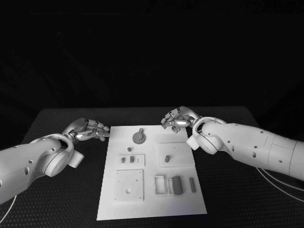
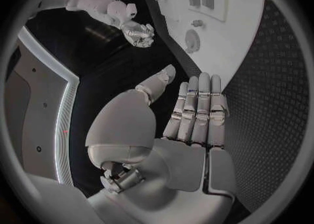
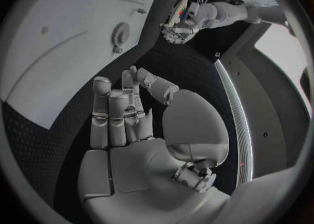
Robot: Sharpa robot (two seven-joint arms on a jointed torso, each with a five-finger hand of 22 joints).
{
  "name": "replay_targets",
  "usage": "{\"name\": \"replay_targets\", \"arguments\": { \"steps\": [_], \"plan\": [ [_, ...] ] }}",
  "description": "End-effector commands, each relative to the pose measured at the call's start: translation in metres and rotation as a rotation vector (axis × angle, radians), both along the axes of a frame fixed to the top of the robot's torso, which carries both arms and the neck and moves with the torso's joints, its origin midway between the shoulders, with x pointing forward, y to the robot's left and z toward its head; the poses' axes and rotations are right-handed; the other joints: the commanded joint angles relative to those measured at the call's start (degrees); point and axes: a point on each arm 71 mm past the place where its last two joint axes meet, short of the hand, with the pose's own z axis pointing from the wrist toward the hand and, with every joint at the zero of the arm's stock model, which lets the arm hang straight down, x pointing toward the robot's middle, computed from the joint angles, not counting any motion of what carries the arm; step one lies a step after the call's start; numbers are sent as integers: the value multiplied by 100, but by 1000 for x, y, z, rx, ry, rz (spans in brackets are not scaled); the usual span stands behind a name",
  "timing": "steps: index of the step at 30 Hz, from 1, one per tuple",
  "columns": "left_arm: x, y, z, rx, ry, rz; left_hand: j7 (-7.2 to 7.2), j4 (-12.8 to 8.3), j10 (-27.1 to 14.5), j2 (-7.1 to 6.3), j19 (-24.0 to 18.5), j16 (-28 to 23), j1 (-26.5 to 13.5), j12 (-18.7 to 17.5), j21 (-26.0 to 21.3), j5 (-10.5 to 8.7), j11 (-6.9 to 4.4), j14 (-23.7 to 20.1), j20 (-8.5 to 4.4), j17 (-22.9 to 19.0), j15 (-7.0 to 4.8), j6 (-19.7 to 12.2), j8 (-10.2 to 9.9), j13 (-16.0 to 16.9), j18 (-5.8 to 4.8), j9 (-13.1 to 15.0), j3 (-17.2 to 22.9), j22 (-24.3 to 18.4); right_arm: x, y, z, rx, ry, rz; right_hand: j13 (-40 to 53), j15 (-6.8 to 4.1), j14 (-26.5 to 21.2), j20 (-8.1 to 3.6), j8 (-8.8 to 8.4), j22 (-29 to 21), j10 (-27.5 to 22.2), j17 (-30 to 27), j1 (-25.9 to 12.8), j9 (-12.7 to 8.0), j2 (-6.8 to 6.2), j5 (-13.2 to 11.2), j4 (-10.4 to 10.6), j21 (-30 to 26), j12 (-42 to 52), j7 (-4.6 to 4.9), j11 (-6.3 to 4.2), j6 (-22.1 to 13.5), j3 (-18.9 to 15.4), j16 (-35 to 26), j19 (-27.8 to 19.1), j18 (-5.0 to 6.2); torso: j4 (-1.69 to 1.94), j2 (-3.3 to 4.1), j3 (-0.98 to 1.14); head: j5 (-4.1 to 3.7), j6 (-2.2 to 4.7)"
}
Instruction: Assemble the parts on the task board
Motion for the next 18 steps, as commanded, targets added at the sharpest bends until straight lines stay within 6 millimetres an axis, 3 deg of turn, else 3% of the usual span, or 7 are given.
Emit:
{"name": "replay_targets", "arguments": {
  "steps": [1, 8, 18],
  "plan": [
    [-2, -10, 11, 99, -186, -19, -7, -18, 22, -51, 70, 4, 88, 22, 23, -6, -14, 77, -13, 46, -23, -57, 25, -13, 56, -10, -43, 3, -1, 0, -2, 206, 104, -88, 85, -27, -18, -8, 21, 79, 5, 7, 1, 27, 56, 16, 10, -8, 30, 2, -20, -2, 31, -38, 12, 263, 4, -1, -7, 2, 37],
    [-10, -39, 21, 160, -338, -36, -4, -18, 45, -243, 141, -24, 61, 56, 18, -51, -26, 148, -51, 130, -55, -66, 37, -31, 42, -25, -263, 2, -12, 16, -7, 342, 223, -124, 98, -24, -25, -6, 20, 82, -3, 11, -15, 39, 68, 16, 8, -11, 28, 5, -18, -12, 35, -39, 3, 263, 0, 2, -13, 30, 119],
    [-19, -84, 26, 165, -377, -49, -25, -14, 122, -362, 253, -76, -124, 143, 10, -57, -71, 255, -102, 249, -103, -22, 78, -18, 41, -40, -651, -9, -25, 36, -8, 417, 274, -121, 109, -23, -30, -4, 20, 83, -6, 15, -27, 50, 74, 16, 8, -12, 28, 6, -16, -17, 38, -40, -1, 263, 6, -2, -2, 107, 228]
  ]
}}
